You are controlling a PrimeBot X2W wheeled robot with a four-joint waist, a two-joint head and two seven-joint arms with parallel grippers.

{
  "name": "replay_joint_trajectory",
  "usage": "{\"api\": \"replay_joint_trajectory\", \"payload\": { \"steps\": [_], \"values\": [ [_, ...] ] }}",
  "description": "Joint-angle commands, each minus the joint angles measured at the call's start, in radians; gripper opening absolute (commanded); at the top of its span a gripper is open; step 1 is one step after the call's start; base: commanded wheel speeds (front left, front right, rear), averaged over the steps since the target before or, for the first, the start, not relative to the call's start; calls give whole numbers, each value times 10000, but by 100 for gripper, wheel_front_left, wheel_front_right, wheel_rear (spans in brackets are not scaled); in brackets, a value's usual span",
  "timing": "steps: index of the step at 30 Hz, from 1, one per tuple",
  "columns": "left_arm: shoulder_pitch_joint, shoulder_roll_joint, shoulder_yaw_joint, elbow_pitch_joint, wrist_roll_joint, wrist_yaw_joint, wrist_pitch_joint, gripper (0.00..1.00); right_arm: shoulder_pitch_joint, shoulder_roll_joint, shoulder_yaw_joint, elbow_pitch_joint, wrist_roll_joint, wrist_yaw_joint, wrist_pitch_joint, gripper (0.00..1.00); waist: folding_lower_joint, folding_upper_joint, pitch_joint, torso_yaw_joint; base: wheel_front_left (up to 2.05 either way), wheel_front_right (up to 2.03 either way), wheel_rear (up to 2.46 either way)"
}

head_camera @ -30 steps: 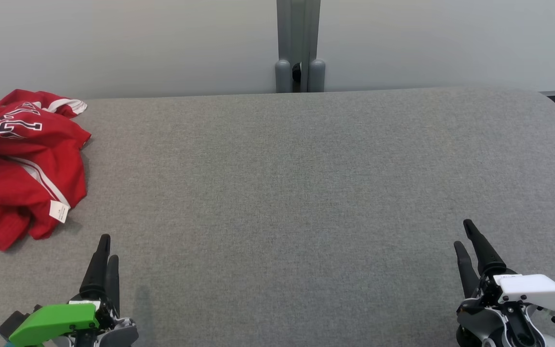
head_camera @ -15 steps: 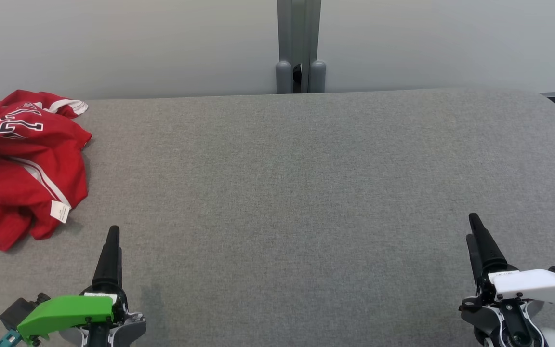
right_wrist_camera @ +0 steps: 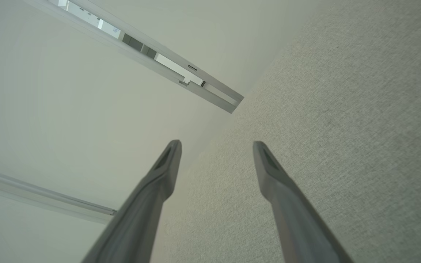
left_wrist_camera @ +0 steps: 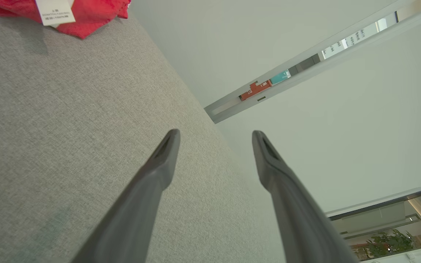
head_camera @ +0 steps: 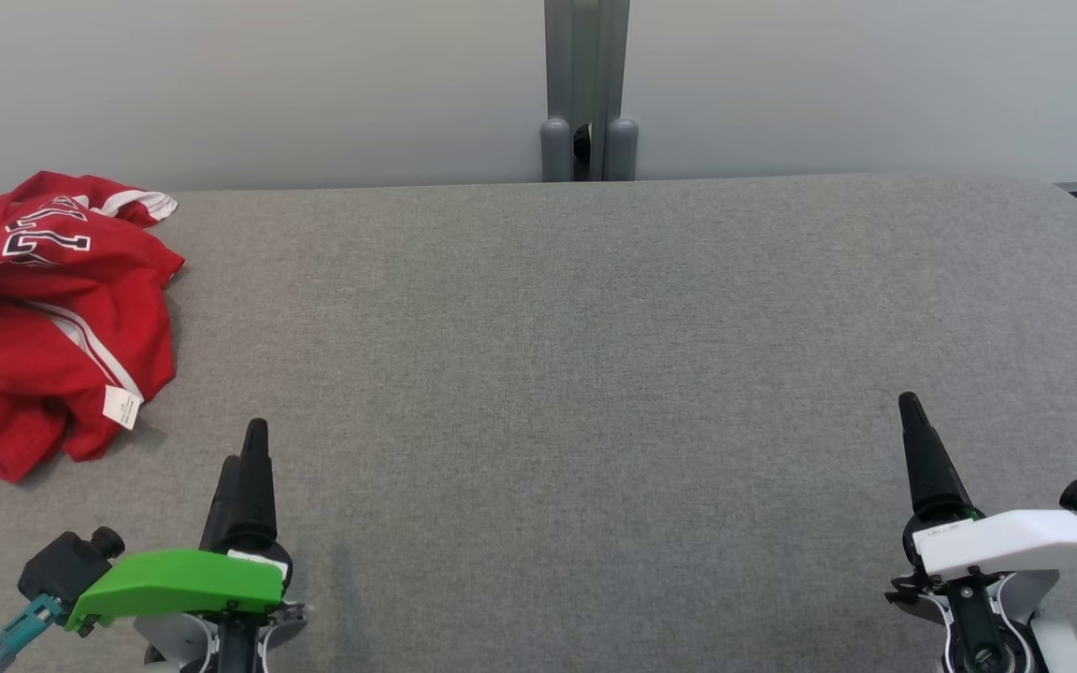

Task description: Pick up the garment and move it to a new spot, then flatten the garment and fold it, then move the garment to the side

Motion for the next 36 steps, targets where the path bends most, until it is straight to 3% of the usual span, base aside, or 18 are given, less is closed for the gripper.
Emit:
{"api": "replay_joint_trajectory", "payload": {
  "steps": [1,19,36],
  "values": [
    [-48,65,-102,-198,523,92,-116,100,5,-70,80,-219,-517,4,-129,100,0,0,-2,11,0,0,0],
    [234,83,-765,23,3729,437,-712,100,151,-91,616,-48,-3696,5,-728,100,0,0,-24,88,0,0,0],
    [244,99,-1060,349,5717,551,-1187,100,150,-109,806,129,-5897,5,-1203,100,0,0,-31,162,0,0,0]
  ]
}}
